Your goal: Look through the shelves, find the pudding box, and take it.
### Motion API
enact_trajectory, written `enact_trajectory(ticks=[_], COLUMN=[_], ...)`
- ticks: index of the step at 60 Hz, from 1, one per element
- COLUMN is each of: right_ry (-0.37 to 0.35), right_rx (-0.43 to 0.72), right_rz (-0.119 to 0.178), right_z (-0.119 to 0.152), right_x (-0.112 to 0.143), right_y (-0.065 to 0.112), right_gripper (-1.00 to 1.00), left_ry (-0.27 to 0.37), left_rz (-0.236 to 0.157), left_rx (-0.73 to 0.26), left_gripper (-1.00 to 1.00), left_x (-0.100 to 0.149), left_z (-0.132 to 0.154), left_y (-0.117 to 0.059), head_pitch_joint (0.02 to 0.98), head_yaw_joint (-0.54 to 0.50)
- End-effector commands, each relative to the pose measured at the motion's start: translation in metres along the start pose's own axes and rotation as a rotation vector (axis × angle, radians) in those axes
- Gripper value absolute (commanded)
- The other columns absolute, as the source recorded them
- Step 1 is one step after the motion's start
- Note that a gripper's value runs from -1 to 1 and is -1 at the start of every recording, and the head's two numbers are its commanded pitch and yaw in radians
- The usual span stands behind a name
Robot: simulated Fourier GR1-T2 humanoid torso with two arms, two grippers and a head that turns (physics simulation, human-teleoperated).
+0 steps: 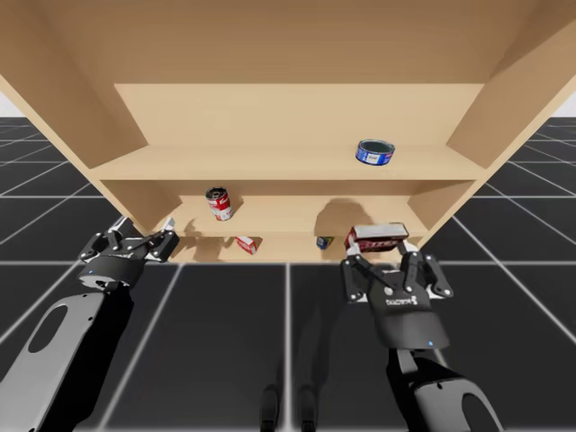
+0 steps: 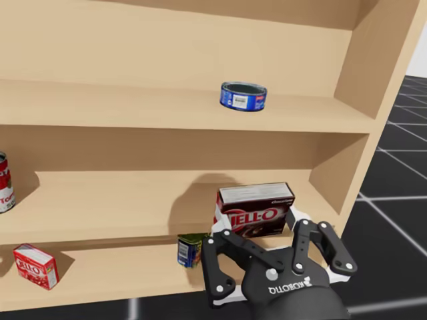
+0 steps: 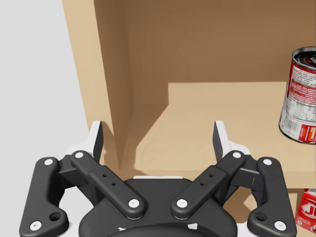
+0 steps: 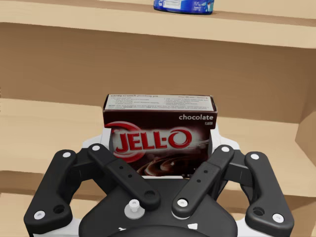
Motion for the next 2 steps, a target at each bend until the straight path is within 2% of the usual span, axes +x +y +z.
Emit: enact_trajectory(ticks=[1, 2], right_ry=[-0.044, -0.043], right_rx=[-0.084, -0.082], right_rz=[0.008, 0.007], right_z=[0.0191, 0.0199], right_x=[0.0056, 0.0051], right_y=[-0.0229, -0.0235], right_gripper=[1.00, 1.00], left_ry=[0.000, 0.000], left_rz=[0.000, 0.000], left_rx=[0.004, 0.005], left_gripper=[-1.00, -1.00], left_x=[-0.0003, -0.0003], left_z=[0.0004, 0.0005], left_y=[0.0004, 0.0005], head_pitch_joint=[0.491, 0.491], head_yaw_joint=[-0.23, -0.23])
